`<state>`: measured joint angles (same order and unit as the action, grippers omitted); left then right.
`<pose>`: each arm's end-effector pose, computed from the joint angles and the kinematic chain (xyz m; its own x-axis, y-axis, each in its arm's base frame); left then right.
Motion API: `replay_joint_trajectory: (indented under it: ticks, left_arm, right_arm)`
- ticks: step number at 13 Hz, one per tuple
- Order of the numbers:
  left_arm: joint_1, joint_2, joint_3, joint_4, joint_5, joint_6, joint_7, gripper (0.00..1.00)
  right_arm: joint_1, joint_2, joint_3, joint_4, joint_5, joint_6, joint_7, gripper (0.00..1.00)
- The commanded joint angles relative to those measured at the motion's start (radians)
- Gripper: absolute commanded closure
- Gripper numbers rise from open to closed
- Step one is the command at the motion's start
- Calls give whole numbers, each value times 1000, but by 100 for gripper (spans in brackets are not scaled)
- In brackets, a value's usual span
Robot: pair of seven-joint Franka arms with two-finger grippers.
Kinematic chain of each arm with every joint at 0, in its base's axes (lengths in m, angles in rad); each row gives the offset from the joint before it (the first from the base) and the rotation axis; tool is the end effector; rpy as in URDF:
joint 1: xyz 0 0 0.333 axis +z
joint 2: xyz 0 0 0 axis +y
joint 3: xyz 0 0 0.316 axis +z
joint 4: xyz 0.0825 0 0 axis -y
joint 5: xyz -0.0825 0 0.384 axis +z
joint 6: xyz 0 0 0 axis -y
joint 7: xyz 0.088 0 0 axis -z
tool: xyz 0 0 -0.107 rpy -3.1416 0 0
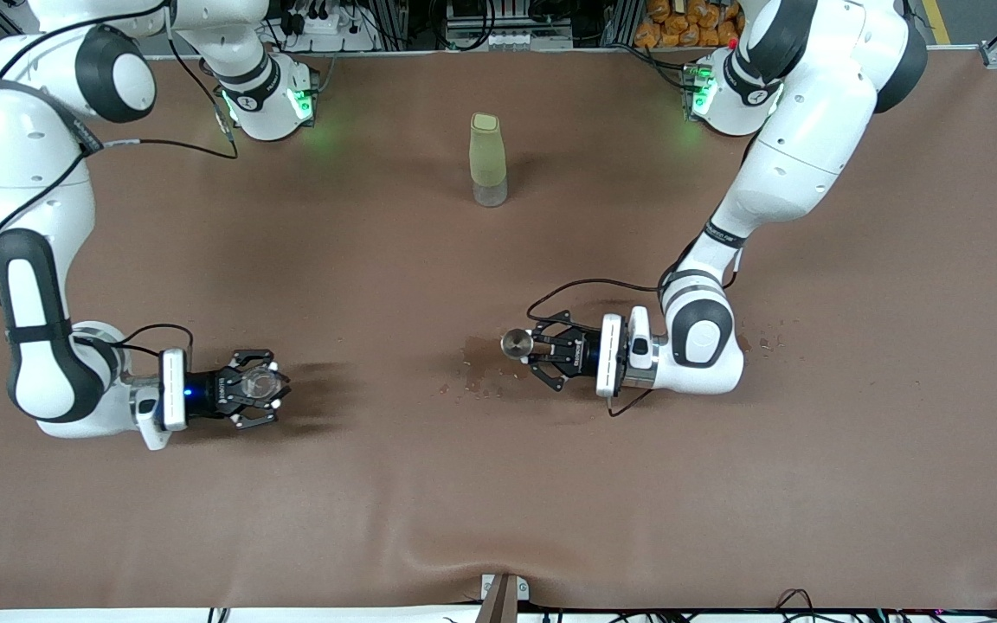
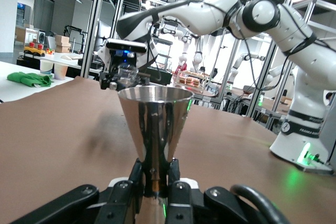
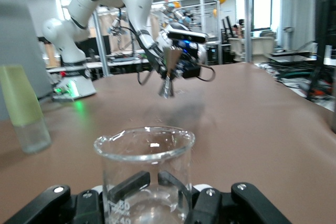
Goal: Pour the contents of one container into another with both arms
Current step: 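Carry the beaker and jigger toward each other at table center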
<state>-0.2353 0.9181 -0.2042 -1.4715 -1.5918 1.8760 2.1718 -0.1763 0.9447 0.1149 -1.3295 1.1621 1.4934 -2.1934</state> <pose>0.6244 -0.3451 0.1732 0.2136 -0.0758 0.9740 -0.9674 0.1221 0.2217 0.6913 0.0429 0.1925 0.0678 0.1849 0.9804 0.9751 0.1957 -0.1044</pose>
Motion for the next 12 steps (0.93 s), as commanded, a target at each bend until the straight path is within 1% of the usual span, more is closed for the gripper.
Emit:
replay_joint_trajectory:
  ticks: [1, 3, 5, 8, 9, 11, 12]
  left_arm:
    - [-21, 15, 12, 39, -28, 24, 96, 100]
    - [-50, 18, 11, 45, -48, 78, 186, 100]
    - [-70, 30, 14, 50, -102, 121, 293, 100]
    - [-87, 45, 16, 75, -109, 164, 329, 100]
    - [-88, 45, 16, 76, -120, 166, 333, 100]
    - [-98, 47, 16, 76, -122, 167, 333, 100]
    - [-104, 47, 16, 76, -123, 184, 335, 100]
  right_arm:
    - [64, -35, 5, -22, 10, 1, 57, 100]
    - [109, -44, 5, -22, 34, 37, 60, 100]
    - [164, -70, 5, -22, 62, 83, 140, 100]
    - [230, -99, 5, -22, 105, 154, 244, 100]
    - [247, -100, 5, -30, 140, 165, 244, 100]
    - [276, -103, 3, -34, 174, 186, 250, 100]
    - [294, -139, 3, -69, 186, 227, 259, 100]
